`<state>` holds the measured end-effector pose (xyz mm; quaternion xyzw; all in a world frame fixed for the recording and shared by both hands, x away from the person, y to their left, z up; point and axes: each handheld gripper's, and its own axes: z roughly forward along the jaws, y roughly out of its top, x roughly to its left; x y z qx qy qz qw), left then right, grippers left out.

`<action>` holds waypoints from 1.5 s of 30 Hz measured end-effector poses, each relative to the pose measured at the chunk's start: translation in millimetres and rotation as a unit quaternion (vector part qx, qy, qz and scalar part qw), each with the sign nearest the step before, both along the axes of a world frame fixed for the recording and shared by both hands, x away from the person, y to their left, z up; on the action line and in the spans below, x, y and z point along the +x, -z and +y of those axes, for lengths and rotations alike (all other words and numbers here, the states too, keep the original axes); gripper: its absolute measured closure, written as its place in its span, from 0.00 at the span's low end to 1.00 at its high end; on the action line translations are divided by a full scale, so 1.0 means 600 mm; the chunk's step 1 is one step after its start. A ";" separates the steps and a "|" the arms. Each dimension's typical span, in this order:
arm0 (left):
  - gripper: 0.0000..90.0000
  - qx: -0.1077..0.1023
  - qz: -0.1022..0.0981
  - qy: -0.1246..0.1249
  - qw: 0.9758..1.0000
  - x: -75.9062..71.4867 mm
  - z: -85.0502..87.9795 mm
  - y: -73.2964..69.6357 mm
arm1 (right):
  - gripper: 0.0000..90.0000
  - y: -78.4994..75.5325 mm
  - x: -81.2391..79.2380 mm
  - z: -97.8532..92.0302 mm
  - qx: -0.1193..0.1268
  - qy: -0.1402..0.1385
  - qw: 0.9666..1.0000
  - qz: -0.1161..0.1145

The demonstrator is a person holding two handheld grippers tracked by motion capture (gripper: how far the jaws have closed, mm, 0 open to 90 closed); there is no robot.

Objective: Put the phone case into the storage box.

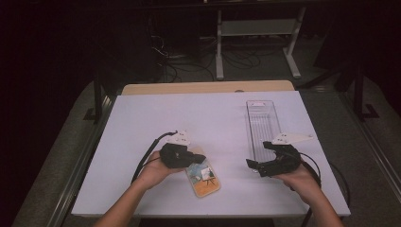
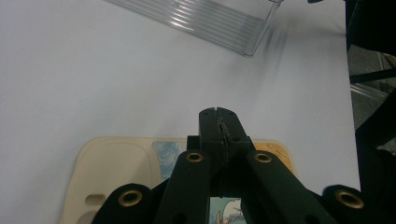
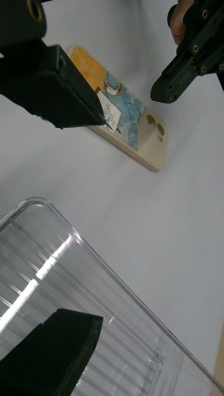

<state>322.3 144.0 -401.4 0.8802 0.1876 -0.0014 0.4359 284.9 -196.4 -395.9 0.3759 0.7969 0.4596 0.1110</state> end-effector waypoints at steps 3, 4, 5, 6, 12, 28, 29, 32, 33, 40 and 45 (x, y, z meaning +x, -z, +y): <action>1.00 0.004 -0.002 0.003 1.000 0.001 -0.008 0.002 | 0.05 0.000 0.000 0.000 0.000 -0.001 1.000 0.000; 1.00 0.004 -0.002 0.003 1.000 0.001 -0.012 0.003 | 0.05 0.000 0.000 0.000 0.000 0.000 1.000 0.000; 1.00 0.007 0.001 0.005 1.000 0.001 -0.015 0.004 | 0.05 0.000 0.000 0.000 0.000 -0.001 1.000 0.000; 1.00 0.006 0.001 0.006 1.000 0.001 -0.019 0.005 | 0.05 0.000 0.000 0.000 0.000 0.000 1.000 0.000; 1.00 0.014 0.000 0.014 1.000 -0.002 -0.043 0.016 | 0.05 0.000 0.000 0.001 0.000 -0.001 1.000 0.002; 1.00 0.028 0.018 0.041 0.999 -0.021 -0.096 0.048 | 0.05 0.002 0.000 0.001 -0.001 -0.001 1.000 0.003; 1.00 0.033 0.016 0.047 0.998 -0.021 -0.097 0.050 | 0.05 0.002 0.000 0.000 -0.002 -0.002 1.000 0.002; 1.00 0.037 0.019 0.052 0.998 -0.026 -0.103 0.056 | 0.05 0.002 0.000 0.001 -0.003 -0.002 1.000 0.003; 1.00 0.040 0.015 0.056 0.998 -0.026 -0.105 0.057 | 0.05 0.002 0.000 0.001 -0.002 -0.002 1.000 0.004; 1.00 0.050 0.021 0.067 0.996 -0.035 -0.115 0.066 | 0.05 0.004 0.000 0.002 -0.003 -0.003 1.000 0.006; 1.00 0.055 0.025 0.071 0.996 -0.037 -0.117 0.068 | 0.05 0.004 0.000 0.002 -0.006 -0.003 1.000 0.008</action>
